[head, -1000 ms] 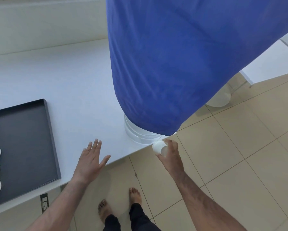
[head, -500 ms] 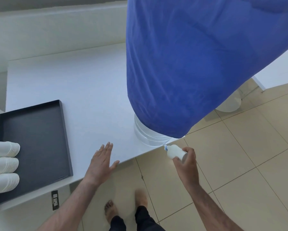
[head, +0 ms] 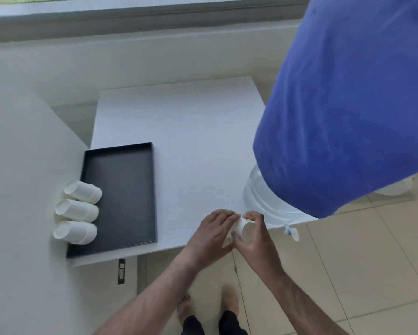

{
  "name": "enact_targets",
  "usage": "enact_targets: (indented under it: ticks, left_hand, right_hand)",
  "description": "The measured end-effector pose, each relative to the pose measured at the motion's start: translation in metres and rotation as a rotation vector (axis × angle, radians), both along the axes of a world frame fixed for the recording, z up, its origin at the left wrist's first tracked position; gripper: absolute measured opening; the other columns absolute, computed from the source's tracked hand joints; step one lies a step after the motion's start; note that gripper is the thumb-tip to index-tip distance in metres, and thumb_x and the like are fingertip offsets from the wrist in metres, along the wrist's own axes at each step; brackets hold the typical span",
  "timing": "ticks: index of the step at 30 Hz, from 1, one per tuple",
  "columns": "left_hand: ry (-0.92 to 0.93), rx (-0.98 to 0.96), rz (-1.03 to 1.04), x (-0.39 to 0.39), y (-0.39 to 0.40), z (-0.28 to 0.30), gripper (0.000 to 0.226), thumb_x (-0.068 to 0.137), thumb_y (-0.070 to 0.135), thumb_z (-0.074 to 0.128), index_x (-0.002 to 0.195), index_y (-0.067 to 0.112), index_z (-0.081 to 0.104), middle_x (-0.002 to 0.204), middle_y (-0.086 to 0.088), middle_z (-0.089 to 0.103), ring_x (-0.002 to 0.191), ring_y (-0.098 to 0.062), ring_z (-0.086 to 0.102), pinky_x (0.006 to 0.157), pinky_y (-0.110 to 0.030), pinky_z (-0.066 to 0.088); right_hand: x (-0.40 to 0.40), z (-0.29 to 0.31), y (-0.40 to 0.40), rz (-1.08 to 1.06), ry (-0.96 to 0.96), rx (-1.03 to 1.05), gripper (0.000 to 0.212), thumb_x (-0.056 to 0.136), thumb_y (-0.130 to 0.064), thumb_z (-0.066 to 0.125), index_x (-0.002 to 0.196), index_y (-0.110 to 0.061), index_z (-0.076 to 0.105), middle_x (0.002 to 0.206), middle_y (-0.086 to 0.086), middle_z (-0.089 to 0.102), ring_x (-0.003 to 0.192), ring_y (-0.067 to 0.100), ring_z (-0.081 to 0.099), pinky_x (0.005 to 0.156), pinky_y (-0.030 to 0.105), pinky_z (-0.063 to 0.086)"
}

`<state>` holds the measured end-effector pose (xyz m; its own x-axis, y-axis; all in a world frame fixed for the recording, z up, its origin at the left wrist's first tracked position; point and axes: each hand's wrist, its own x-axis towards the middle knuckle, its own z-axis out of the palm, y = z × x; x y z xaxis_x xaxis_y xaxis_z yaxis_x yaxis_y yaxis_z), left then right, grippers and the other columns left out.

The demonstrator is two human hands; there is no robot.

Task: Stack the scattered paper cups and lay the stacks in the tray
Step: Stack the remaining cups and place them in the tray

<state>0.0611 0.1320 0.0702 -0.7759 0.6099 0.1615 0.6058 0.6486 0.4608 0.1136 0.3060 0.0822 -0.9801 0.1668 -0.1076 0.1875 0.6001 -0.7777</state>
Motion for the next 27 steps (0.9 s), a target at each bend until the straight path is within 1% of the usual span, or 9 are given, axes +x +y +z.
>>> enact_targets:
  ticks: [3,6,9,12,16,19,21,24,27]
  left_hand:
    - [0.039,0.025,0.145,0.0,-0.024,0.009,0.065,0.079,0.016,0.082,0.142,0.016,0.066,0.137,0.002,0.067,0.129,-0.024,0.063,0.108,-0.039,0.05]
    - [0.059,0.008,0.291,-0.004,-0.051,0.017,0.063,0.078,0.016,0.079,0.139,0.021,0.067,0.134,0.005,0.067,0.123,-0.022,0.064,0.103,-0.04,0.049]
    - [0.059,-0.006,0.422,-0.007,-0.084,0.025,0.059,0.073,0.018,0.081,0.131,0.017,0.069,0.126,0.005,0.069,0.106,-0.024,0.069,0.089,-0.04,0.052]
    - [0.009,0.016,0.589,-0.01,-0.127,0.031,0.062,0.074,0.023,0.086,0.131,0.012,0.065,0.121,0.002,0.069,0.095,-0.027,0.069,0.084,-0.044,0.052]
    - [-0.006,0.054,0.721,-0.023,-0.182,0.039,0.072,0.074,0.021,0.09,0.136,0.014,0.053,0.123,-0.001,0.07,0.093,-0.031,0.073,0.075,-0.047,0.056]
    - [-0.035,0.061,0.829,-0.041,-0.234,0.044,0.066,0.074,0.016,0.092,0.13,0.006,0.06,0.114,-0.006,0.072,0.094,-0.035,0.072,0.075,-0.047,0.058]
    - [-0.055,0.027,0.873,-0.056,-0.268,0.048,0.06,0.075,0.015,0.093,0.126,0.004,0.062,0.111,-0.011,0.07,0.096,-0.037,0.069,0.079,-0.047,0.057]
    - [-0.09,-0.053,0.928,-0.084,-0.311,0.056,0.056,0.081,0.017,0.09,0.127,0.006,0.061,0.12,-0.013,0.062,0.101,-0.038,0.065,0.085,-0.046,0.053]
    - [-0.102,-0.168,0.92,-0.112,-0.346,0.062,0.052,0.084,0.016,0.084,0.129,0.004,0.06,0.122,-0.016,0.059,0.098,-0.043,0.065,0.085,-0.05,0.055]
  right_hand:
    - [-0.022,0.012,-0.035,0.108,0.039,0.026,0.066,0.086,-0.036,0.084,0.137,-0.029,0.042,0.134,-0.017,0.059,0.122,0.009,0.064,0.094,0.035,0.058]
    - [-0.042,0.022,-0.066,0.183,0.054,0.033,0.067,0.087,-0.038,0.081,0.139,-0.03,0.04,0.136,-0.017,0.059,0.124,0.011,0.063,0.093,0.036,0.058]
    - [-0.058,0.03,-0.098,0.266,0.014,-0.032,0.067,0.089,-0.048,0.079,0.141,-0.037,0.038,0.141,-0.021,0.055,0.122,0.008,0.063,0.093,0.035,0.058]
    - [-0.068,0.033,-0.128,0.374,-0.038,-0.142,0.073,0.09,-0.053,0.077,0.148,-0.039,0.034,0.15,-0.023,0.045,0.129,0.001,0.056,0.102,0.036,0.056]
    - [-0.071,0.021,-0.141,0.425,-0.083,-0.141,0.073,0.092,-0.058,0.072,0.15,-0.041,0.032,0.152,-0.027,0.039,0.133,-0.003,0.051,0.106,0.039,0.054]
    - [-0.071,0.008,-0.147,0.446,-0.169,-0.153,0.069,0.091,-0.063,0.069,0.148,-0.047,0.032,0.15,-0.03,0.037,0.135,-0.007,0.047,0.11,0.039,0.052]
    - [-0.069,-0.001,-0.147,0.451,-0.216,-0.171,0.067,0.09,-0.067,0.068,0.145,-0.051,0.033,0.149,-0.032,0.037,0.135,-0.011,0.045,0.111,0.036,0.05]
    - [-0.066,-0.012,-0.142,0.438,-0.257,-0.186,0.064,0.089,-0.068,0.069,0.142,-0.053,0.035,0.15,-0.032,0.037,0.134,-0.013,0.045,0.109,0.029,0.048]
    - [-0.066,-0.018,-0.135,0.4,-0.287,-0.183,0.062,0.09,-0.065,0.07,0.141,-0.053,0.036,0.149,-0.032,0.039,0.133,-0.013,0.047,0.106,0.028,0.05]
